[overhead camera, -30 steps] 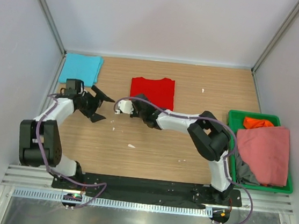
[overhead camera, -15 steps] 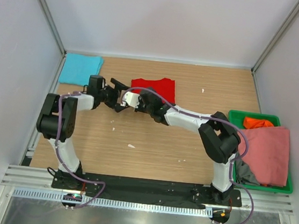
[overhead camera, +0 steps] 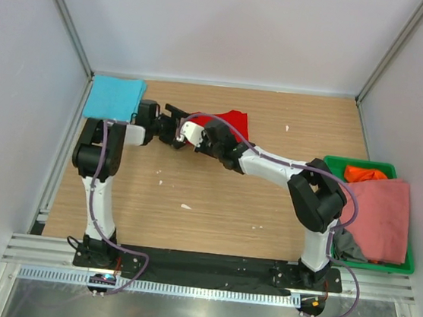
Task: Fold and stack the t-shirts
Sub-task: Neatly place the folded tshirt to the corner
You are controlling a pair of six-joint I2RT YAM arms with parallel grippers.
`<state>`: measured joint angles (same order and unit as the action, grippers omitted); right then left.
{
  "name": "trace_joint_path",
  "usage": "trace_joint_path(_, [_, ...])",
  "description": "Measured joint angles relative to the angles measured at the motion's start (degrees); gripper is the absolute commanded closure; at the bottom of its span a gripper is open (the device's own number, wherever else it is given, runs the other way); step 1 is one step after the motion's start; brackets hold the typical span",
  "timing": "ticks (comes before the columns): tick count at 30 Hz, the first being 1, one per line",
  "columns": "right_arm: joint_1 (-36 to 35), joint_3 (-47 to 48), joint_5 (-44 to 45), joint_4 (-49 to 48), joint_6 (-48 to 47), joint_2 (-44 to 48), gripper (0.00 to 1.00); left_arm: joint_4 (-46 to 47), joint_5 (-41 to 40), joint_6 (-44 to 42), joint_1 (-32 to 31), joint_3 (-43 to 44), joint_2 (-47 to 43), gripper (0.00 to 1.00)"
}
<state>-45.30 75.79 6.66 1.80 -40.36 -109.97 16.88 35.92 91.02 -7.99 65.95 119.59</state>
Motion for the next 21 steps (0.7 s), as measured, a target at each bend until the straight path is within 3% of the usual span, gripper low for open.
trace_joint_path(15, [1.5, 0.4, -1.5, 0.0, 5.0, 0.1, 0.98, -8.3, -5.5, -4.3, -0.9, 14.5, 8.6, 0.28])
trace_joint_path(18, [1.6, 0.8, -1.9, 0.0, 5.9, 0.1, 0.98, -8.9, -5.7, -4.7, -1.0, 16.5, 9.9, 0.4])
trace_joint_path(19, [1.6, 0.9, -2.0, -0.1, 6.1, 0.1, 0.98, -8.9, -5.8, -4.7, -1.0, 17.2, 10.5, 0.54])
trace_joint_path(21, [1.7, 0.9, -2.2, 0.0, 6.7, 0.1, 0.96, -9.5, -6.7, -5.5, -1.2, 18.1, 11.4, 0.7])
